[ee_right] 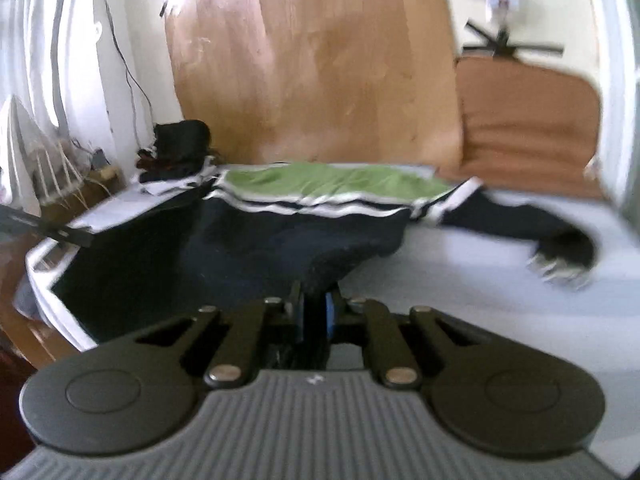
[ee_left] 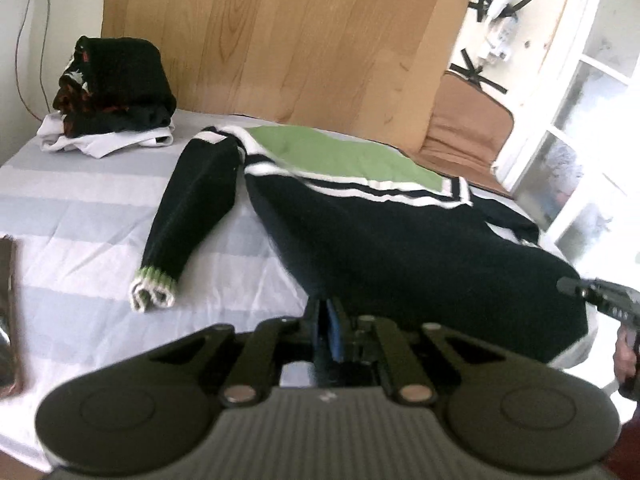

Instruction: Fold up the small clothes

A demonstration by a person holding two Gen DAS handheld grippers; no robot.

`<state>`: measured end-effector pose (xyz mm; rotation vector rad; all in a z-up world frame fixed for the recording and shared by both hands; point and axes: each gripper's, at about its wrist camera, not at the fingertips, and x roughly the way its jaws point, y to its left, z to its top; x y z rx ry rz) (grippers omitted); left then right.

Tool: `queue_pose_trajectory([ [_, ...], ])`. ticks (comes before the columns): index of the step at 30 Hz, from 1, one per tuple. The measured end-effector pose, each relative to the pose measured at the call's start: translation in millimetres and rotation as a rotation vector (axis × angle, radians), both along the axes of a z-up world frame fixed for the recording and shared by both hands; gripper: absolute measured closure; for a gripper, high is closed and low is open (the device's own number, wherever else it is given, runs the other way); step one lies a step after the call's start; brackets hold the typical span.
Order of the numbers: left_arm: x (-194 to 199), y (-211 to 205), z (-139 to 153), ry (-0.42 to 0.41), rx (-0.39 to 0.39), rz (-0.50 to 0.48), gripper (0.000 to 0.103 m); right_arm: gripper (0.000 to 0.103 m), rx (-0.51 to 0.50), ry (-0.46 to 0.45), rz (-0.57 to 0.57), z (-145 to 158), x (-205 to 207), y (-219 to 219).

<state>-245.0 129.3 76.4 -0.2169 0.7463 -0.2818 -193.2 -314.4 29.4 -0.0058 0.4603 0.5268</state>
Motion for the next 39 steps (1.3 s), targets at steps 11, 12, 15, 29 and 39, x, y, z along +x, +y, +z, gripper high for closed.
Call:
queue_pose_trajectory([
  [11, 15.8, 47.6, -22.3, 0.078, -0.033, 0.23, 0.053, 0.058, -0.077, 0.042, -0.154, -0.4, 12.3, -21.5],
  [12, 17.0, 58.3, -19.6, 0.068, -0.07, 0.262, 0.053, 0.057, -0.06, 0.029, -0.156, 4.0, 15.0, -21.3],
  [15, 27.4, 74.7, -20.8, 0.073, -0.12, 0.32, 0.044, 0.057, -0.028, 0.032, -0.108, 3.0, 26.3, -2.5],
  [29, 46.3, 117.9, 10.6, -0.117, 0.152, 0.529, 0.091, 0.057, -0.108, -0.014, 0.364, 18.2, 60.3, 153.1],
  [39, 50.6, 151.6, 55.0, -0.222, 0.172, 0.625, 0.091, 0.057, -0.129, 0.012, 0.523, -2.2, 81.5, 238.2],
])
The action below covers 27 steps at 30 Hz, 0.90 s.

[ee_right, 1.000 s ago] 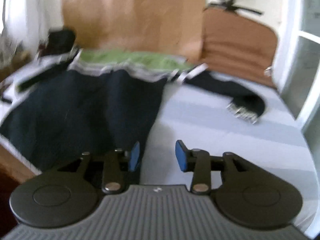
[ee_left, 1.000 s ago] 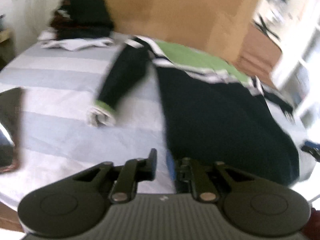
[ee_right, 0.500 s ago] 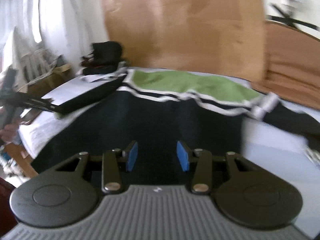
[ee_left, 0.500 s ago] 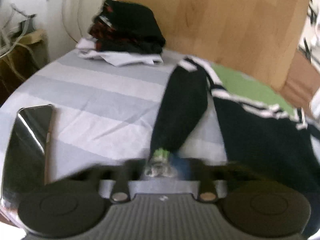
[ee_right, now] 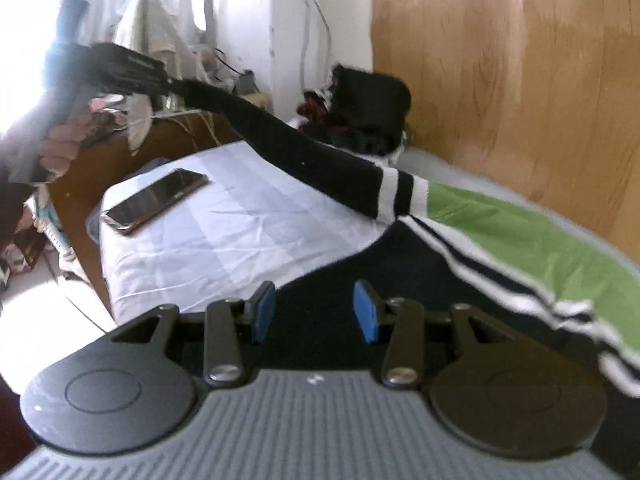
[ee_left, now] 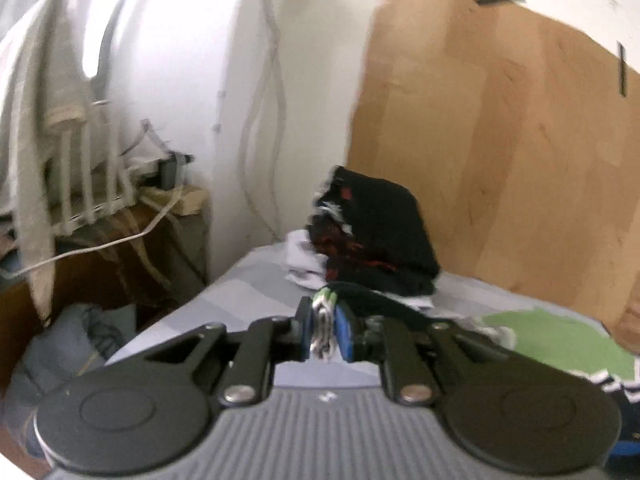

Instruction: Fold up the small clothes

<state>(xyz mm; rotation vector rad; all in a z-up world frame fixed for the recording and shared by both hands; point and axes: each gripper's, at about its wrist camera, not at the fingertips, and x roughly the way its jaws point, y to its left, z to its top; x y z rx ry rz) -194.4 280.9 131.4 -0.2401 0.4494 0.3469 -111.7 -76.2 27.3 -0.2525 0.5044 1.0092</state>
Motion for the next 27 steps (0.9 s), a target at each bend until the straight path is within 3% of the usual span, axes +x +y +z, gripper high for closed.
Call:
queue_pose_trajectory([
  [5, 18.3, -38.8, 24.8, -0.03, 0.075, -0.095, 0.091, 0.057, 0.002, 0.155, -0.113, -31.4, 23.6, 0.7],
  [8, 32.6, -72.3, 60.6, -0.075, 0.134, -0.183, 0.091, 0.057, 0.075, 0.205, -0.127, -33.0, 25.0, -15.5],
  [15, 97.6, -219.2, 143.2, -0.148, 0.294, -0.508, 0.09, 0.057, 0.205, 0.226, -0.202, -32.6, 16.4, -66.6],
  [18, 119.5, -293.2, 156.7, -0.148, 0.274, -0.746, 0.077, 0.057, 0.24, 0.236, -0.232, -35.6, 12.9, -81.6],
  [20, 118.1, -326.4, 153.6, -0.174, 0.276, -0.85, 0.061, 0.057, 0.256, 0.234, -0.251, -35.6, 11.7, -87.1],
  [23, 126.9, -331.1, 137.3, -0.149, 0.285, -0.856, 0.059, 0.057, 0.28, 0.222, -0.267, -33.1, 12.1, -105.8],
  [27, 159.0, -289.2, 110.2, -0.036, 0.268, -0.693, 0.06, 0.057, 0.293, 0.198, -0.306, -28.3, 27.1, -126.1],
])
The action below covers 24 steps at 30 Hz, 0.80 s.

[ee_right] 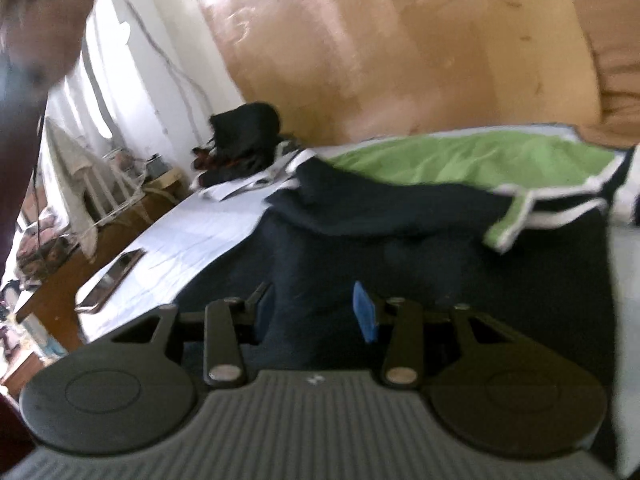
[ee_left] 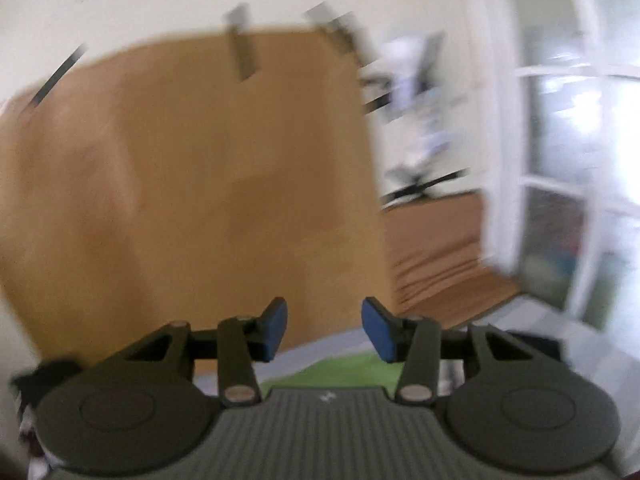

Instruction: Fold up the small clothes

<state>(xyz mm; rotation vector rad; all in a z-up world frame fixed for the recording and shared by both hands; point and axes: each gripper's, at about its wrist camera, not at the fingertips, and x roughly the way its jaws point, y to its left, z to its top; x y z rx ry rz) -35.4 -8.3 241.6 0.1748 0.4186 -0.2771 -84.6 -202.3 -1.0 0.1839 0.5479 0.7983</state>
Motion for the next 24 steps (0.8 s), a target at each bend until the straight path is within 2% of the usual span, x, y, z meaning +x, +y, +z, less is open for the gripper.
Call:
queue_pose_trajectory([
  [4, 34.0, 57.8, -39.3, 0.09, 0.024, 0.193, 0.057, 0.057, -0.043, -0.057, -0.071, 13.8, 29.7, -9.0],
  [7, 57.1, 100.8, -71.9, 0.174, -0.004, 0.287, 0.056, 0.056, -0.089, -0.088, -0.124, 22.7, 59.7, -17.4],
  [11, 77.0, 139.5, -108.0, 0.253, -0.058, 0.353, 0.054, 0.049, -0.173, -0.058, -0.195, 18.0, 99.8, -27.4],
  [14, 78.3, 161.3, -127.5, 0.288, -0.085, 0.379, 0.052, 0.051, -0.264, 0.01, -0.162, 3.2, 115.4, -19.8],
  [15, 80.4, 165.2, -132.9, 0.296, -0.09, 0.383, 0.052, 0.068, -0.284, 0.024, -0.142, -1.6, 115.2, -17.0],
  [16, 82.0, 167.5, -137.5, 0.304, -0.093, 0.386, 0.051, 0.097, -0.297, 0.018, -0.128, -4.4, 111.3, -13.2],
  [18, 81.9, 178.3, -141.8, 0.316, -0.096, 0.386, 0.05, 0.099, -0.322, -0.04, -0.109, 2.3, 101.5, -10.1],
  [20, 90.5, 177.1, -146.7, 0.327, -0.095, 0.385, 0.05, 0.099, -0.3, -0.122, -0.111, 20.7, 97.3, -13.9],
  [22, 94.9, 173.0, -149.5, 0.332, -0.105, 0.381, 0.05, 0.099, -0.282, -0.216, -0.18, 46.0, 104.0, -24.5],
  [24, 102.0, 170.9, -153.4, 0.332, -0.12, 0.372, 0.048, 0.099, -0.249, -0.265, -0.257, 64.2, 118.8, -41.5],
])
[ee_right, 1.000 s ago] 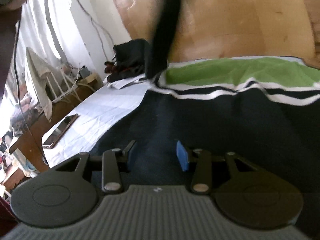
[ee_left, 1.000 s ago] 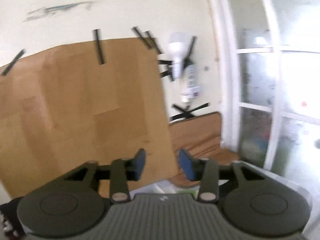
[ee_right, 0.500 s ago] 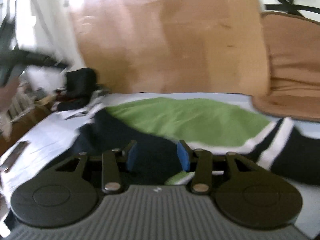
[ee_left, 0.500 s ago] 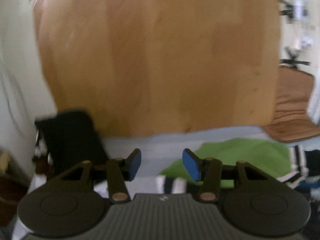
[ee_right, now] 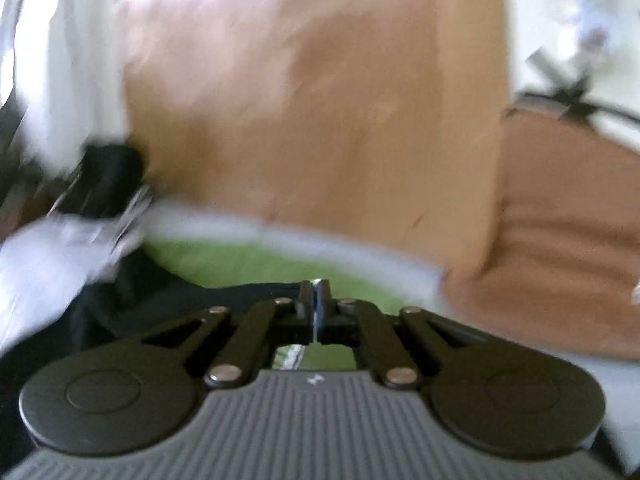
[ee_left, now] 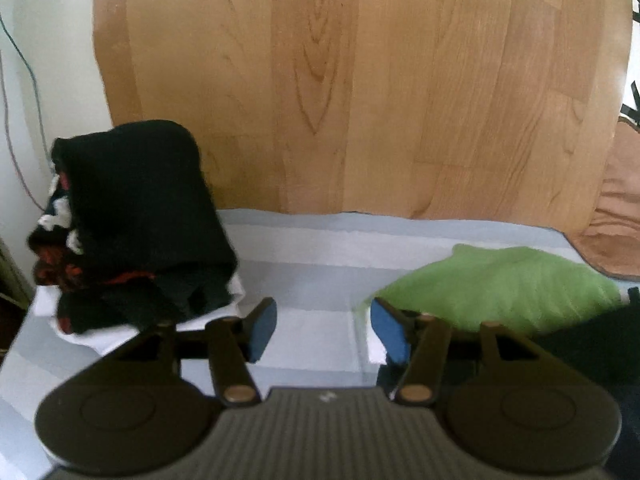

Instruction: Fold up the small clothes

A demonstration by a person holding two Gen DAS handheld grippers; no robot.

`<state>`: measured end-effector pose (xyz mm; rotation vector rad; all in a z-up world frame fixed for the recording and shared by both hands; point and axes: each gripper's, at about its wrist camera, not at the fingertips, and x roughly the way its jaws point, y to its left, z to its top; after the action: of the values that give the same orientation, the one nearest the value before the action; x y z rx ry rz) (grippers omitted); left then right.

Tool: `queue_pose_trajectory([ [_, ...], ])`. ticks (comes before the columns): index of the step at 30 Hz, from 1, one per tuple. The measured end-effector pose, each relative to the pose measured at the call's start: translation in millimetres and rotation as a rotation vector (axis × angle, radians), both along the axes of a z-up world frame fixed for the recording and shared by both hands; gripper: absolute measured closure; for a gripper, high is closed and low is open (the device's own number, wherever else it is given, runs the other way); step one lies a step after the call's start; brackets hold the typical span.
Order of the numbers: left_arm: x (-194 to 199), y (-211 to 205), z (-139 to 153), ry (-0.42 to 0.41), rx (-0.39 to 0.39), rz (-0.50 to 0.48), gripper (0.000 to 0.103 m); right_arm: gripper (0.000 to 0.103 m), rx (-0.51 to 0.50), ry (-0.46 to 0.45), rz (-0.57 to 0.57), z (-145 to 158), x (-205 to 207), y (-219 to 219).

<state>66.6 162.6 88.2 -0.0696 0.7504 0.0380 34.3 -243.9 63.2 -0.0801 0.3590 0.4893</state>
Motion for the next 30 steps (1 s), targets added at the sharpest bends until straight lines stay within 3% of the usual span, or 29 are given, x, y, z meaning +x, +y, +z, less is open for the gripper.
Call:
queue_pose_trajectory([
  [2, 7.0, -4.9, -5.8, 0.003, -0.009, -0.011, 0.045, 0.099, -0.043, -0.019, -0.072, -1.0, 21.7, -8.9],
  [4, 15.1, -9.3, -14.4, 0.021, -0.028, -0.026, 0.045, 0.094, -0.035, 0.082, -0.132, -19.2, 48.2, -16.5],
  [6, 22.7, -11.9, -22.4, 0.047, -0.064, -0.052, 0.044, 0.094, 0.026, 0.201, -0.102, -37.6, 62.4, -22.8],
  [8, 29.9, -14.9, -30.9, 0.068, -0.113, -0.088, 0.036, 0.093, 0.057, 0.219, -0.098, -48.7, 60.5, -24.3],
  [10, 37.1, -19.2, -38.5, 0.084, -0.147, -0.113, 0.03, 0.082, 0.075, 0.237, -0.092, -55.4, 58.4, -26.6],
  [12, 46.8, -26.1, -47.1, 0.102, -0.171, -0.134, 0.043, 0.074, 0.067, 0.254, -0.091, -60.1, 61.3, -25.9],
  [13, 52.7, -30.5, -50.9, 0.115, -0.182, -0.152, 0.077, 0.072, 0.057, 0.265, -0.091, -59.1, 62.6, -23.1],
  [14, 58.7, -34.5, -53.9, 0.127, -0.173, -0.155, 0.087, 0.072, 0.046, 0.28, -0.088, -60.6, 65.1, -20.5],
  [16, 71.1, -33.2, -46.0, 0.083, -0.137, -0.14, 0.091, 0.072, 0.01, 0.326, -0.087, -65.7, 70.2, -11.1],
  [18, 78.7, -13.5, -30.5, -0.013, -0.203, -0.106, 0.093, 0.072, -0.029, 0.3, -0.084, -67.2, 66.9, -3.5],
  [20, 82.6, -1.9, -24.7, -0.052, -0.275, -0.107, 0.092, 0.072, -0.042, 0.299, -0.094, -66.8, 67.0, 0.2],
  [21, 83.4, -3.2, -24.1, -0.067, -0.246, -0.09, 0.092, 0.071, -0.043, 0.298, -0.095, -67.0, 66.7, 0.3],
  [23, 79.4, -7.6, -22.7, -0.106, -0.092, 0.014, 0.085, 0.071, -0.033, 0.3, -0.093, -67.0, 66.5, -2.0],
  [24, 77.9, -3.5, -24.0, -0.095, -0.094, 0.035, 0.082, 0.071, -0.025, 0.305, -0.089, -65.9, 66.7, -3.9],
  [25, 75.1, 4.1, -26.8, -0.062, -0.156, 0.042, 0.076, 0.071, -0.013, 0.307, -0.085, -63.3, 65.6, -7.2],
  [27, 68.5, 8.9, -32.9, -0.003, -0.239, 0.021, 0.054, 0.071, 0.033, 0.278, -0.094, -55.3, 60.8, -18.2],
  [28, 62.7, 5.9, -36.4, 0.017, -0.239, 0.005, 0.038, 0.071, 0.053, 0.264, -0.106, -51.2, 57.4, -23.5],
  [30, 51.5, -1.1, -41.0, 0.038, -0.218, -0.039, 0.025, 0.071, 0.089, 0.233, -0.141, -41.6, 50.0, -37.8],
])
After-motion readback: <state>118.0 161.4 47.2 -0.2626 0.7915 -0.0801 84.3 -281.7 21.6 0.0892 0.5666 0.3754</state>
